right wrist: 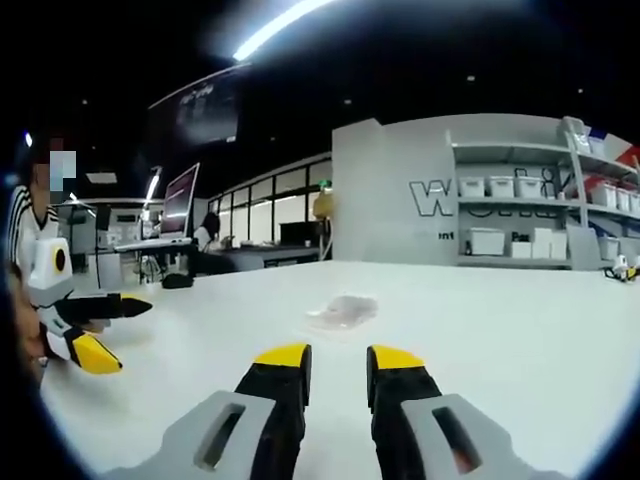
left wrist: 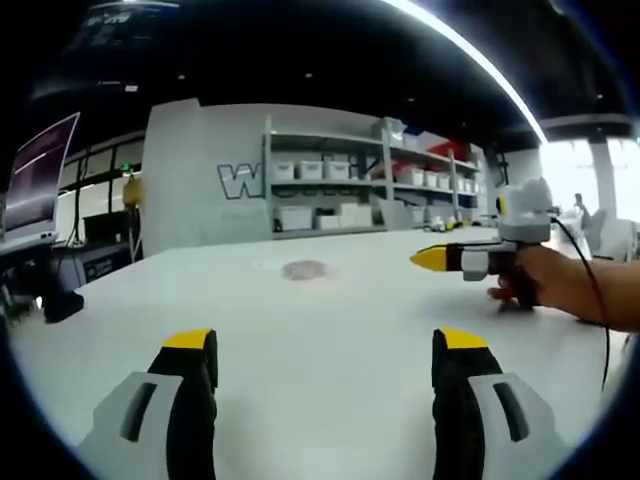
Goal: Open the resealable bag by pulling the two sides of the seal apart until the entire bag opening is separated and visibly accessible.
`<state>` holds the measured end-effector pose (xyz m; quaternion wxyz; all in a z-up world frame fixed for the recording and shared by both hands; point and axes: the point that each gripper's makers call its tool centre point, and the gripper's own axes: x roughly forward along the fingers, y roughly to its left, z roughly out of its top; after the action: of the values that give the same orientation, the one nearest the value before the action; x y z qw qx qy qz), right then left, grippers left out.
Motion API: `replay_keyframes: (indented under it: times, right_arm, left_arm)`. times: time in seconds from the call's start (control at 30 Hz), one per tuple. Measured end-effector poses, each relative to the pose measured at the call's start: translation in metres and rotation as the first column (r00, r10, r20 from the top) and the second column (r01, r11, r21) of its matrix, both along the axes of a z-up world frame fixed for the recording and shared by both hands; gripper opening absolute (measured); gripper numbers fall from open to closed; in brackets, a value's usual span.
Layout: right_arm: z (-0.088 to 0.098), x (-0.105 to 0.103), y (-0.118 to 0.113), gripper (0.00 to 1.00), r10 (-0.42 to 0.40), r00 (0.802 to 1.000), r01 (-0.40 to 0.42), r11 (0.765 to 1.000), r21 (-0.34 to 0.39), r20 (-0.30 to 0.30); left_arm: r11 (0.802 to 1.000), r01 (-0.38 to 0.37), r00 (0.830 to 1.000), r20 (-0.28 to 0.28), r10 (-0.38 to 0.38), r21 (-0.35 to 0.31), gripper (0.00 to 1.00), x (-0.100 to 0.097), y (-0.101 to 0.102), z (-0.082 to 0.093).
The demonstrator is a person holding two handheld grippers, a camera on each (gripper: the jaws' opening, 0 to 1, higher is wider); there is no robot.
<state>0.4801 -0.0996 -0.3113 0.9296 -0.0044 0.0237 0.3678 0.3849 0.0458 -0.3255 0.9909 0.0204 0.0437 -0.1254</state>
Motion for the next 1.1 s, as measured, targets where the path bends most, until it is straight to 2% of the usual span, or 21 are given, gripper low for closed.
replay_keyframes:
  times: [0.4, 1.1]
  right_arm:
    - [-0.005, 0.010, 0.007, 0.19, 0.010, 1.000, -0.010, 0.999, -0.046, 0.012]
    - [-0.005, 0.021, 0.009, 0.18, 0.009, 1.000, -0.008, 0.998, -0.061, 0.016]
  left_arm:
    - [1.000, 0.003, 1.000, 0.004, -0.003, -0.003, 0.88, -0.001, -0.001, 0.000]
    - [1.000, 0.006, 1.000, 0.009, -0.006, -0.003, 0.87, -0.003, -0.005, 0.002]
